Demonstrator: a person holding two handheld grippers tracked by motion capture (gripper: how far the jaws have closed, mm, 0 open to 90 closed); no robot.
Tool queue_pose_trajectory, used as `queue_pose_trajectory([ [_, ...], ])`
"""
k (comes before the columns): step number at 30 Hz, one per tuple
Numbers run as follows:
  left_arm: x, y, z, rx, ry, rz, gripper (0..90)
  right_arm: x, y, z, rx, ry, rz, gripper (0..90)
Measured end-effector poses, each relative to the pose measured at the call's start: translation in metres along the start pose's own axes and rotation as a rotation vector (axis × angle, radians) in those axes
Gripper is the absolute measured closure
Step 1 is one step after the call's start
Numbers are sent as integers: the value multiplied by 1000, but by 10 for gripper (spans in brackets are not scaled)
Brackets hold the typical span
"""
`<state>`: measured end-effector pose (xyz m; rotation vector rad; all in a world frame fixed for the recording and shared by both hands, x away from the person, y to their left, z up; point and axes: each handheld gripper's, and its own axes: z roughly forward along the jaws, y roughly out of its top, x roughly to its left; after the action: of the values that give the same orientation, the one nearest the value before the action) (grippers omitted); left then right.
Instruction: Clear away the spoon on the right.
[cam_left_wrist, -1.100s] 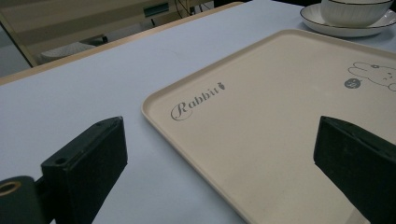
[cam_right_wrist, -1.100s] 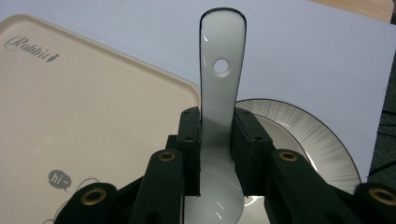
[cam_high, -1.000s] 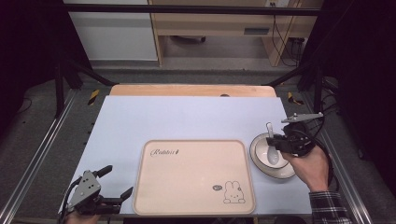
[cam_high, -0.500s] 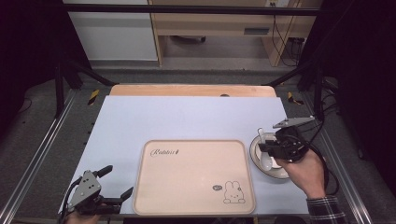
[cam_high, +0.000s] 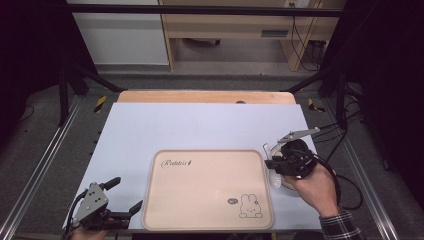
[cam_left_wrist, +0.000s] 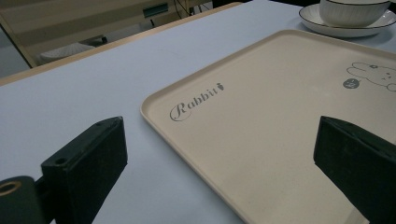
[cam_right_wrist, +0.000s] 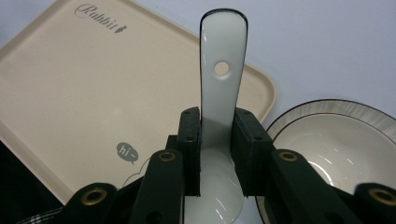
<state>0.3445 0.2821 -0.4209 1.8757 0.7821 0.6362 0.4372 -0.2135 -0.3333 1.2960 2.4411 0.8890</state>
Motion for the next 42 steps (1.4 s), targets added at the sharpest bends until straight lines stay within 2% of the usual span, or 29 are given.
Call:
queue_pose_trajectory([
  [7, 0, 0, 0, -2, 0, 0, 23, 9, -2, 13, 30, 24, -14, 740],
  [9, 0, 0, 0, -2, 0, 0, 23, 12, -3, 16, 46, 31, -1, 740],
  [11, 0, 0, 0, -1, 0, 0, 23, 13, -4, 20, 56, 34, -22, 740],
  [16, 0, 0, -1, -3, 1, -1, 23, 19, -6, 30, 90, 49, -16, 740],
  [20, 0, 0, -1, -5, 2, -2, 23, 22, -9, 39, 104, 58, -37, 740],
  [23, 1, 0, -1, -5, 2, -2, 23, 25, -10, 44, 119, 69, -19, 740],
  [24, 1, 0, -1, -3, 2, 0, 23, 24, -11, 47, 123, 70, -39, 740],
  [25, 0, 0, -1, -4, 2, -1, 23, 25, -12, 48, 132, 71, -27, 740],
  [30, 1, 0, -1, -2, 2, 2, 23, 27, -17, 59, 150, 79, -39, 740],
  [32, 1, 0, -1, -4, 2, -2, 23, 28, -19, 63, 161, 80, -29, 740],
  [42, 1, 0, -1, -3, 1, -2, 23, 28, -29, 80, 159, 71, -35, 736],
])
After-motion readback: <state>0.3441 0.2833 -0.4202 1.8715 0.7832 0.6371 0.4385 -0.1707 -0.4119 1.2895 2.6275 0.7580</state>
